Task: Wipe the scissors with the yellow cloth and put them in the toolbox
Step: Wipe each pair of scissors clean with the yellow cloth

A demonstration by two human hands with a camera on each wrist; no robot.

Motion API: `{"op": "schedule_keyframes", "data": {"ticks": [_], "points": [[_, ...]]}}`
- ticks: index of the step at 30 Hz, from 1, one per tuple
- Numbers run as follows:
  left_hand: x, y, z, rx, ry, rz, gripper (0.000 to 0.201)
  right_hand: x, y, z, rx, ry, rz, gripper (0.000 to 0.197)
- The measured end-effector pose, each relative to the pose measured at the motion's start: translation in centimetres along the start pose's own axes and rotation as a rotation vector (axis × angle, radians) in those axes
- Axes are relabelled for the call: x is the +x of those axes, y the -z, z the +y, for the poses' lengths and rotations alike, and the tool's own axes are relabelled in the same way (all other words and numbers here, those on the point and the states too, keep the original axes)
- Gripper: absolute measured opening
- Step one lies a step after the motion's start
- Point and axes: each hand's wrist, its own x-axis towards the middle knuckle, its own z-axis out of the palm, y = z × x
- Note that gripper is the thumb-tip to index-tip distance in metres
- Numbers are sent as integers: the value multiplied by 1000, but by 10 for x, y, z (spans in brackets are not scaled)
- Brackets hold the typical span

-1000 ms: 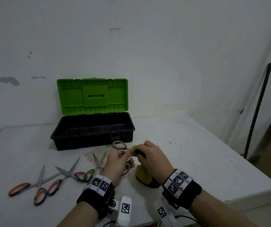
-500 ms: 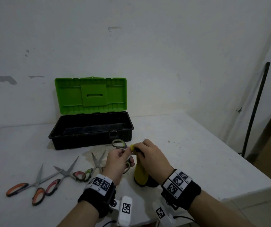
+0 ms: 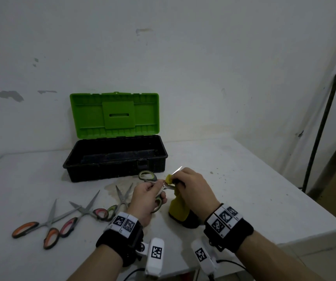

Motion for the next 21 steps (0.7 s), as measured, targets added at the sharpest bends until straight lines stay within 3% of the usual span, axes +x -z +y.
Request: {"op": "schedule_keyframes", "data": {"ticks": [5, 11, 17, 19, 21], "points": [[-1, -1, 0, -33, 14, 16, 19, 9, 10, 10, 15, -142, 184, 19], [-1, -3, 2, -24, -17, 0, 22, -11, -1, -13, -74, 80, -47, 22], [-2, -1, -2, 31, -28, 6, 22, 4, 9, 6, 1, -142, 154, 20], [-1, -1, -2, 59, -45, 17, 24, 3, 11, 4, 26, -104, 189, 19], [0, -3, -2, 90, -67, 7, 25, -3, 7, -6, 30, -17, 97, 19]]}}
